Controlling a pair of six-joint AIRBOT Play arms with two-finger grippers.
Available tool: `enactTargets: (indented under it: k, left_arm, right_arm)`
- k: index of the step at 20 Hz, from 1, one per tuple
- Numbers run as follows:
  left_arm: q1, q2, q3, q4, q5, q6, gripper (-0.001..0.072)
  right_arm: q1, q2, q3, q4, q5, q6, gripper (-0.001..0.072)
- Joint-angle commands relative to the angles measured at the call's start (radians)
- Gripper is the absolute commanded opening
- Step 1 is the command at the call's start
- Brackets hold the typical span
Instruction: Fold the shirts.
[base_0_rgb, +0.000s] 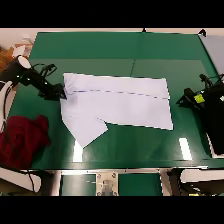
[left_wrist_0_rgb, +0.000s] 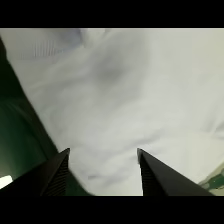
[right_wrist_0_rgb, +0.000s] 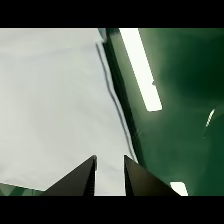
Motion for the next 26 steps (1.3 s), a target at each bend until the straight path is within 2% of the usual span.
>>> enactTargets:
  k: [1, 4, 6, 10, 11, 13, 18, 19, 20, 21, 23, 24, 26]
  left_arm:
    - [0.060, 0.216, -0.264, 0.033, -0.019, -0.053, 0.0493]
    - [0.096, 0.510, -0.632, 0.013, 0.209, -0.126, 0.0495]
    - [0.095, 0.615, -0.816, -0.100, 0.342, -0.118, 0.0494]
    - [0.095, 0.610, -0.982, -0.328, 0.497, -0.031, 0.0494]
    - [0.095, 0.610, -1.007, -0.385, 0.544, -0.007, 0.0494]
    - [0.092, 0.610, -1.046, -0.494, 0.600, 0.040, 0.0493]
    - [-0.113, 0.564, -1.083, -0.700, 0.816, 0.080, 0.0491]
    - [-0.126, 0.563, -1.081, -0.729, 0.831, 0.106, 0.0329]
    - [-0.126, 0.563, -1.070, -0.730, 0.816, 0.130, 0.0091]
    - [-0.122, 0.563, -1.053, -0.718, 0.787, 0.143, 0.0028]
    - [-0.122, 0.568, -1.007, -0.649, 0.727, 0.137, 0.0028]
    - [-0.122, 0.571, -0.973, -0.577, 0.682, 0.108, 0.0027]
    - [-0.122, 0.584, -0.912, -0.386, 0.578, -0.004, 0.0027]
  right_arm:
    - [-0.082, 0.253, -0.311, -0.015, -0.109, 0.039, 0.0211]
    - [-0.127, 0.492, -0.627, -0.003, -0.249, 0.119, 0.0211]
    - [-0.124, 0.594, -0.768, 0.080, -0.323, 0.120, 0.0213]
    - [-0.121, 0.623, -0.884, 0.287, -0.418, 0.033, 0.0238]
    - [-0.104, 0.615, -0.894, 0.327, -0.439, 0.023, 0.0279]
    - [-0.034, 0.593, -0.897, 0.364, -0.511, 0.024, 0.0295]
    - [0.138, 0.475, -0.896, 0.522, -0.678, 0.024, 0.0295]
    - [0.145, 0.461, -0.896, 0.536, -0.694, 0.024, 0.0295]
    - [0.144, 0.453, -0.893, 0.539, -0.703, 0.024, 0.0294]
    - [0.143, 0.451, -0.885, 0.538, -0.709, 0.023, 0.0286]
    - [0.143, 0.452, -0.864, 0.528, -0.701, -0.007, 0.0027]
    - [0.139, 0.452, -0.850, 0.520, -0.681, -0.026, 0.0016]
    - [0.132, 0.454, -0.808, 0.461, -0.620, -0.032, 0.0015]
